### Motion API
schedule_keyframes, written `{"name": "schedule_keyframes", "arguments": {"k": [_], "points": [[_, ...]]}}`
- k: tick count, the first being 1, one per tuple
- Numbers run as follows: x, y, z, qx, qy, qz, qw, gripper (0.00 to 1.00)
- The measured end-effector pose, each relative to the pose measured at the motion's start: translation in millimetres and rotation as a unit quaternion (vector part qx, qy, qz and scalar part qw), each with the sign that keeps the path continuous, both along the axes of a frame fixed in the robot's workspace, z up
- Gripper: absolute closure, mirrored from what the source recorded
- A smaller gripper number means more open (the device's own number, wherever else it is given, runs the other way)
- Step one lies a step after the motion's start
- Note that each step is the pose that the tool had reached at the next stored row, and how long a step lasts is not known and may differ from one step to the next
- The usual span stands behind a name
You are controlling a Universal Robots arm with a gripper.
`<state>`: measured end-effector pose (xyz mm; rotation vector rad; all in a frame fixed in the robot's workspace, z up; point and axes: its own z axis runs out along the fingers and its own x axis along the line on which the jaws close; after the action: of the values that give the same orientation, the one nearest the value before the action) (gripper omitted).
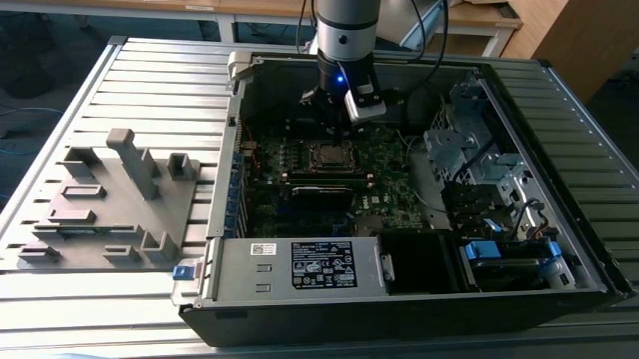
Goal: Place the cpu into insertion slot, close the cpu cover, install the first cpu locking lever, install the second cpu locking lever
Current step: 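Install the second cpu locking lever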
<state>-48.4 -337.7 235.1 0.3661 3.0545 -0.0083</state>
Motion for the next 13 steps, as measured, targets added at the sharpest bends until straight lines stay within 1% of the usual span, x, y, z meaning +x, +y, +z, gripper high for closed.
{"name": "schedule_keyframes", "arguments": {"k": [13], "points": [[0.0, -9.0, 0.0, 0.0, 0.0, 0.0, 1.0, 0.89]]}}
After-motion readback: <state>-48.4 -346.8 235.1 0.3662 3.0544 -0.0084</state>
